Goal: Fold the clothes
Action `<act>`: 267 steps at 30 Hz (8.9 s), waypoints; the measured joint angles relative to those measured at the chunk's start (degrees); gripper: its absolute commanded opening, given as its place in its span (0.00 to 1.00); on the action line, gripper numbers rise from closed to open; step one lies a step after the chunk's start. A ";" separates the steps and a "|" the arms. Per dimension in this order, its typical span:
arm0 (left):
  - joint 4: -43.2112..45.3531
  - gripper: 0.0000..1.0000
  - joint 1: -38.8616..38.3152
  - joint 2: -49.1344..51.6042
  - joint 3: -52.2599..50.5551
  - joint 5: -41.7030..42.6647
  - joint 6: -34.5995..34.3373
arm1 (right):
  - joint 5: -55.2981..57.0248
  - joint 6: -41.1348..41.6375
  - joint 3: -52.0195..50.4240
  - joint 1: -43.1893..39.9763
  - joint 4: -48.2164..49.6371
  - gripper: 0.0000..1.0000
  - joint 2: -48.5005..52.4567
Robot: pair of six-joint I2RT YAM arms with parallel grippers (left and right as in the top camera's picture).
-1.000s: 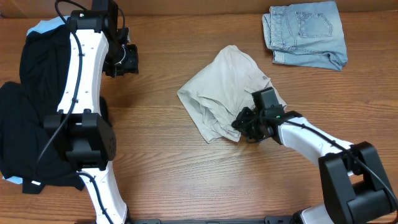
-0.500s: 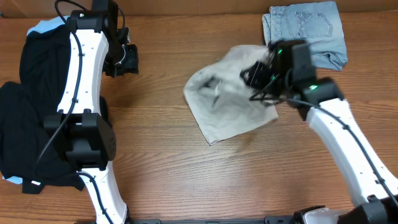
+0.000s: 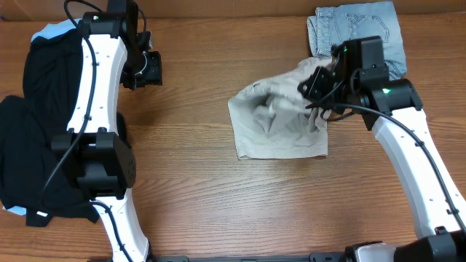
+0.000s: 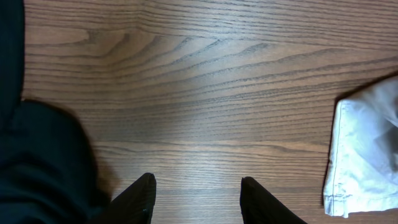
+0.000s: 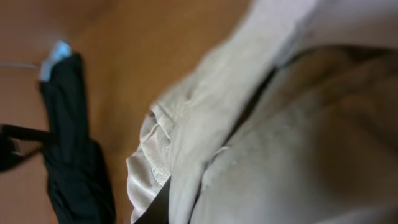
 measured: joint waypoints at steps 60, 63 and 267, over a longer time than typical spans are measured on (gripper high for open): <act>1.36 0.45 0.00 0.00 0.00 0.00 0.00 | 6.51 12.26 -9.07 14.12 3.48 0.65 16.09; 1.36 0.45 0.00 0.00 0.00 0.00 0.00 | 7.63 12.81 -10.49 14.14 4.00 0.68 15.91; 9.14 0.42 0.00 0.00 0.00 0.00 -0.17 | 23.58 -27.52 26.43 -16.15 32.68 1.00 47.41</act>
